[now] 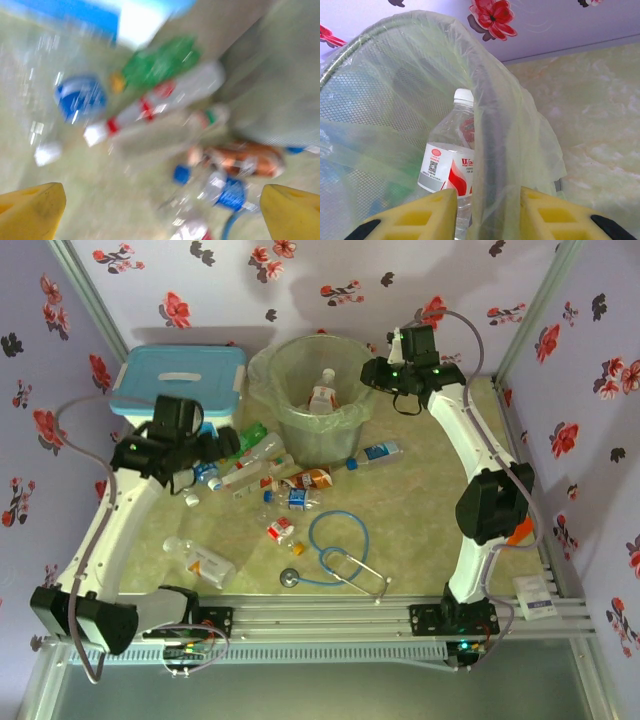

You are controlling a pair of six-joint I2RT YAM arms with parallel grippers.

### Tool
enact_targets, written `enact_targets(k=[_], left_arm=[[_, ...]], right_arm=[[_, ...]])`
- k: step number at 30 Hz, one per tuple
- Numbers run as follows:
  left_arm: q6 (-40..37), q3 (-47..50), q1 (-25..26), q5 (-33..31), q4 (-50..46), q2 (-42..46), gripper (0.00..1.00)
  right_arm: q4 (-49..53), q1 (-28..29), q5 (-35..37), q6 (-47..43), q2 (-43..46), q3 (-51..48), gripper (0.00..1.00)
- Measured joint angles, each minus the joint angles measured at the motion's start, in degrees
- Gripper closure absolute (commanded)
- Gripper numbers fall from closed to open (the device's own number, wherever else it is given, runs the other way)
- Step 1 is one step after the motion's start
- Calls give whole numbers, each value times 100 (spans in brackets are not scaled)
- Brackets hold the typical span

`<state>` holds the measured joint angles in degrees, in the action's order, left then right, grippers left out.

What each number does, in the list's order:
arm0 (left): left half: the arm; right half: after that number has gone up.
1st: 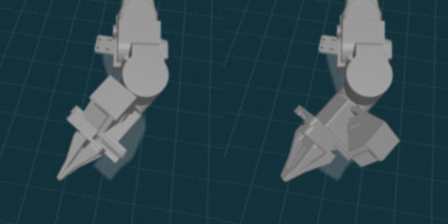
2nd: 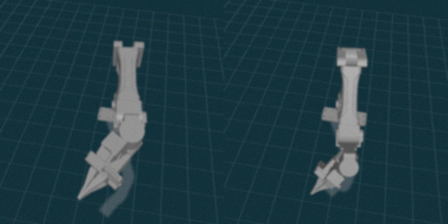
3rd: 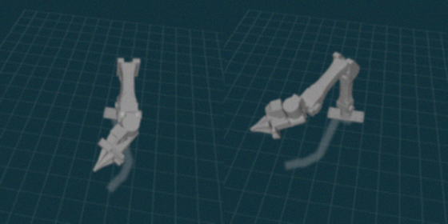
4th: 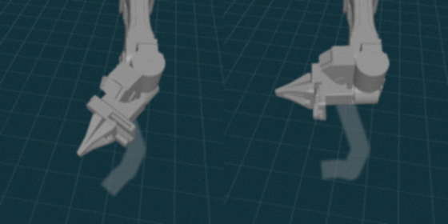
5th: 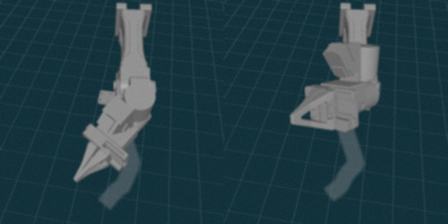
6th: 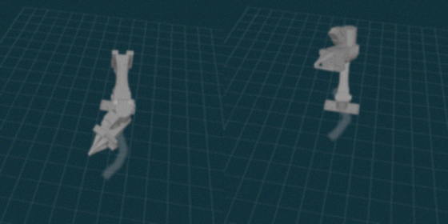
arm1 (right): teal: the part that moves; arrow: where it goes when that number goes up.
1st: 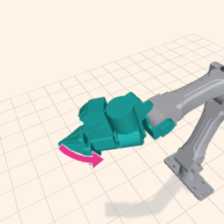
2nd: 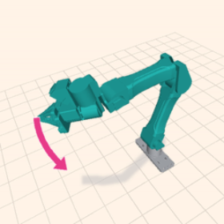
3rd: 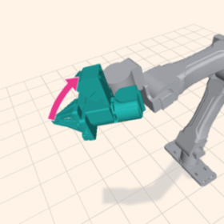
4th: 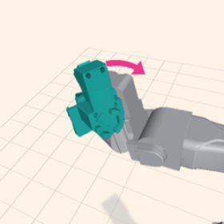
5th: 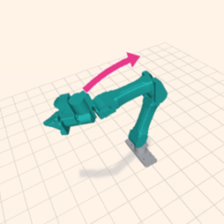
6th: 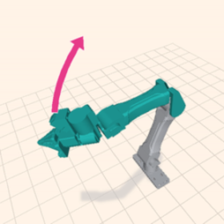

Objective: Put the plastic bottles in the bin

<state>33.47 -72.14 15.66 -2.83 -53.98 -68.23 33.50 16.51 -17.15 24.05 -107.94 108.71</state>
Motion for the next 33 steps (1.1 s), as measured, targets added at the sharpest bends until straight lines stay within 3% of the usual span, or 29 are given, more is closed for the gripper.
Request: enact_targets(k=[6, 17, 26, 33], left_arm=[[737, 1314, -74, -20, -680, 852, 0], [2031, 2269, -107, -109, -1537, 1421, 0], [2837, 3029, -245, 151, -1515, 1687, 0], [3086, 3526, -245, 181, -881, 1694, 0]], right_arm=[[-101, 0, -2, 2, -59, 11, 65], [-118, 0, 0, 0, -83, 26, 65], [-162, 0, -2, 0, -92, 22, 65], [-203, 0, -2, 2, -103, 20, 65]])
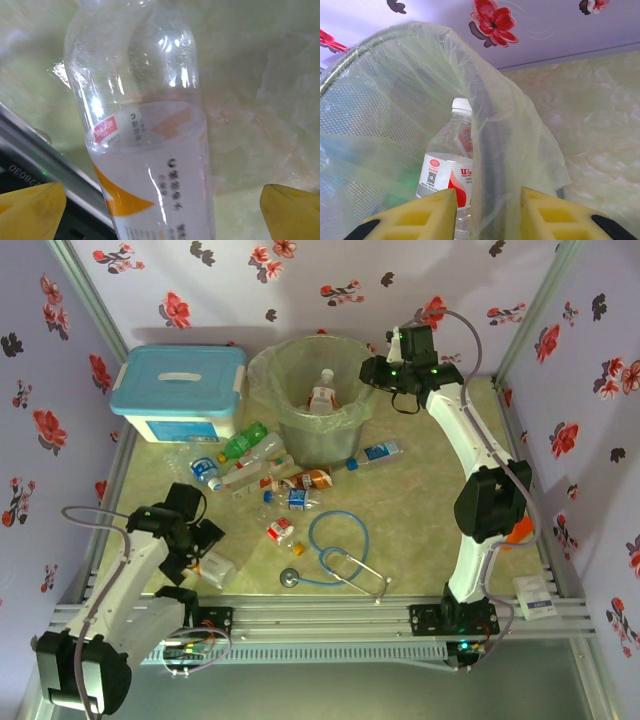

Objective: Put the plastic bottles in the bin

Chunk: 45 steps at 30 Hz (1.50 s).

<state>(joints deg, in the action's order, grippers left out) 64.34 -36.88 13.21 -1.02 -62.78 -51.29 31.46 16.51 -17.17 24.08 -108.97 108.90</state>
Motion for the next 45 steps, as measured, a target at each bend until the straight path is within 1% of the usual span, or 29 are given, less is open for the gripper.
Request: enact_targets(k=[10, 14, 16, 22, 27, 37, 42, 45], left_arm=[[363, 752, 0, 348, 675, -87, 0], [463, 925, 0, 396, 922, -98, 3], [481, 970, 0, 415, 1034, -136, 5], [479, 973, 0, 437, 1204, -149, 17], [483, 970, 0, 487, 1314, -208, 31], [472, 756, 0, 457, 1196, -76, 37], [466, 540, 0, 446, 1106, -22, 44], [452, 501, 0, 446, 1064, -22, 46]], right_arm=[[-17, 0, 2, 0, -11, 0, 65], [-37, 0, 2, 0, -13, -7, 65], [-57, 0, 2, 2, -13, -22, 65], [-101, 0, 24, 0, -44, -26, 65], [-101, 0, 50, 0, -87, -28, 65], [-101, 37, 92, 0, -98, -26, 65], [-103, 42, 109, 0, -98, -26, 65], [-103, 44, 116, 0, -98, -26, 65]])
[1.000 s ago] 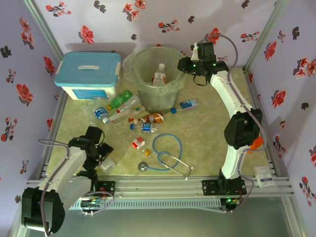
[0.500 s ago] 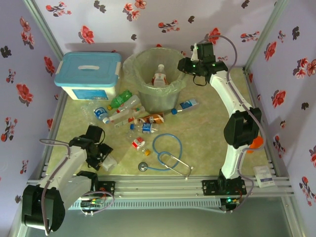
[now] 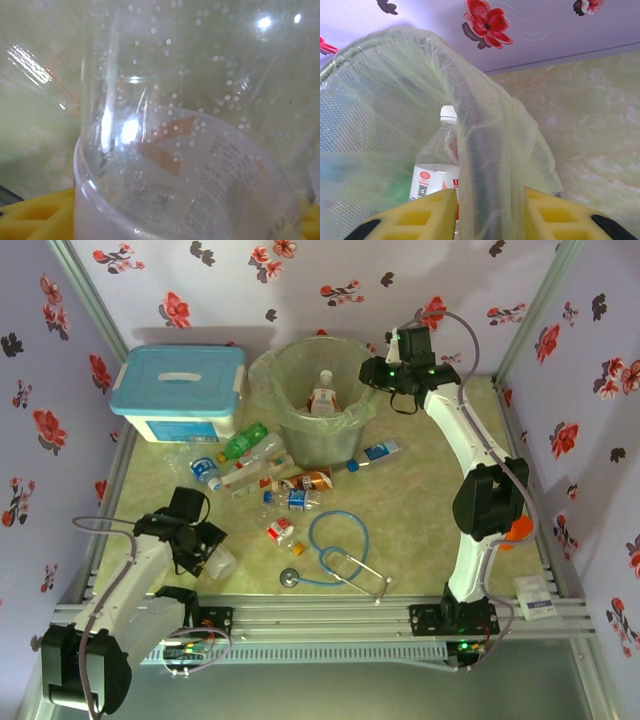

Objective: Put the plastic bottles in the bin

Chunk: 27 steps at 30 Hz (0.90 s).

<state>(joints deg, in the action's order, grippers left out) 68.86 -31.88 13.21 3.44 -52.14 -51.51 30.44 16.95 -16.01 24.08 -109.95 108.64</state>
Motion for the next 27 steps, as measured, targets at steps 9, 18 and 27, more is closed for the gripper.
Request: enact_targets(k=[9, 18, 27], left_arm=[[-81, -192, 17, -94, -105, -7, 47], [-503, -1215, 17, -597, -199, -549, 53], [-1620, -4000, 262, -1318, 76, -1915, 57]], right_arm=[[2, 20, 63, 0, 2, -2, 66], [-52, 22, 107, -2, 68, -127, 68], [-61, 59, 107, -2, 122, -192, 68]])
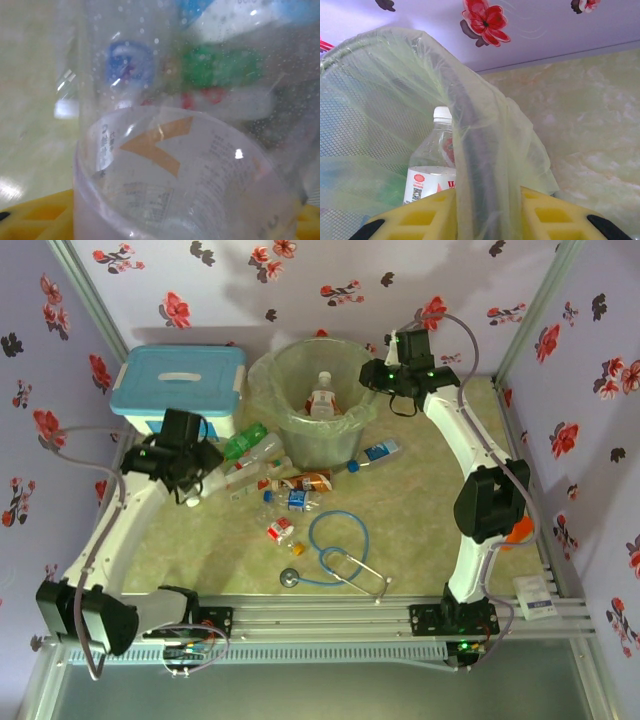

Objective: Put the plastic bottles in the bin

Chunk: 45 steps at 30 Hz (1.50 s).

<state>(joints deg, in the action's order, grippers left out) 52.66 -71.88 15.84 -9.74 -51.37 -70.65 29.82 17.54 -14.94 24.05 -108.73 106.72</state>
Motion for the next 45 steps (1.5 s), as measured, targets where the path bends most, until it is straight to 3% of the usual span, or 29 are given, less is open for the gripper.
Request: enact_targets(k=[7, 17, 23, 28, 38, 45], left_arm=[[-715, -1906, 374, -131, 334, -1038, 66], [-1751, -5265, 1416, -149, 490, -2951, 64], [-2076, -6795, 1644, -146, -44, -4312, 60], [-2114, -6660, 1661, -146, -461, -4640, 57], [-2111, -5709, 1696, -87, -236, -4218, 24], [-2194, -5689, 1696, -55, -184, -4186, 13]], right_arm=[[4, 37, 57, 0, 39, -35, 68], [4, 81, 155, -2, 42, -35, 68], [17, 85, 190, -42, 44, -35, 68], [46, 85, 212, -109, 52, -35, 68], [42, 118, 210, -111, 52, -33, 68], [44, 122, 212, -109, 52, -33, 68]])
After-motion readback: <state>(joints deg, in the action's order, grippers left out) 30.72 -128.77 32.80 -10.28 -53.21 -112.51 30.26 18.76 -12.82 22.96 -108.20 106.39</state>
